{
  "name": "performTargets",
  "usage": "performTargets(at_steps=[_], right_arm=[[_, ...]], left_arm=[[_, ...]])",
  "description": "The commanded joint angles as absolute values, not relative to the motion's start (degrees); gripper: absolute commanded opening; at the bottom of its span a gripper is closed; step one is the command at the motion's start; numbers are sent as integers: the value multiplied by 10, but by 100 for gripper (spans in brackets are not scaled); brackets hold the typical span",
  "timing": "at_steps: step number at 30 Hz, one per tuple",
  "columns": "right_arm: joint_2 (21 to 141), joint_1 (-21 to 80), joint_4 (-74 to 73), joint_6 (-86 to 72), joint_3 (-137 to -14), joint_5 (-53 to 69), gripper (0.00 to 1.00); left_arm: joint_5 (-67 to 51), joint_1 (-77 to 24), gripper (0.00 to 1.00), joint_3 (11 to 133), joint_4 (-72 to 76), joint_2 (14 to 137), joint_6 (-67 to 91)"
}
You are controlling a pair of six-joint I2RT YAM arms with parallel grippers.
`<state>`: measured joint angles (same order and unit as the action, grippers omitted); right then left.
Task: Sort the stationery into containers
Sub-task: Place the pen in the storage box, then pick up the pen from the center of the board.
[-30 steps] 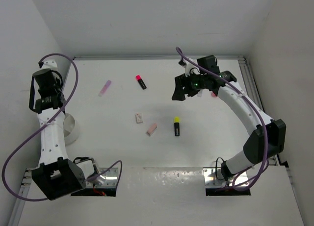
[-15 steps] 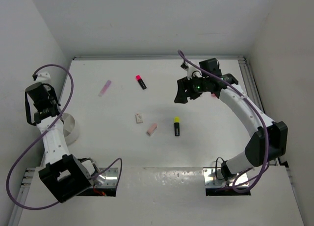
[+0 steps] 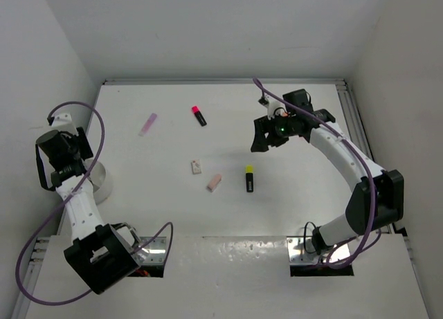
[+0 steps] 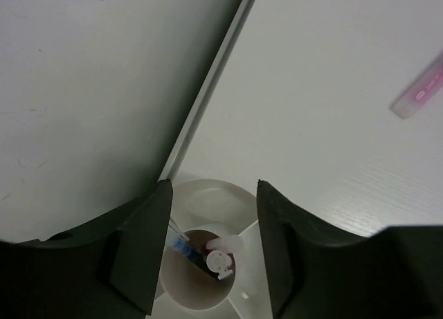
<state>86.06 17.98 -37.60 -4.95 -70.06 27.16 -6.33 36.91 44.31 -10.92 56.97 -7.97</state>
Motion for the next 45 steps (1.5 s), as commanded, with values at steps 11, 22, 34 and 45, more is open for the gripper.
performTargets(at_steps=[11, 22, 34, 45], right_arm=[[836, 175, -352, -78, -636, 199, 60], [938, 271, -337, -209, -602, 56, 75], [1036, 315, -314, -266, -635, 23, 71], [1081, 330, -293, -279, -616, 7, 49]], left_arm=[[-165, 371, 76, 543, -119, 533, -69], [-200, 300, 79, 653, -192, 541, -110], [-156, 246, 81, 649, -185, 540, -94], [-174, 238, 81, 645, -208, 543, -48]])
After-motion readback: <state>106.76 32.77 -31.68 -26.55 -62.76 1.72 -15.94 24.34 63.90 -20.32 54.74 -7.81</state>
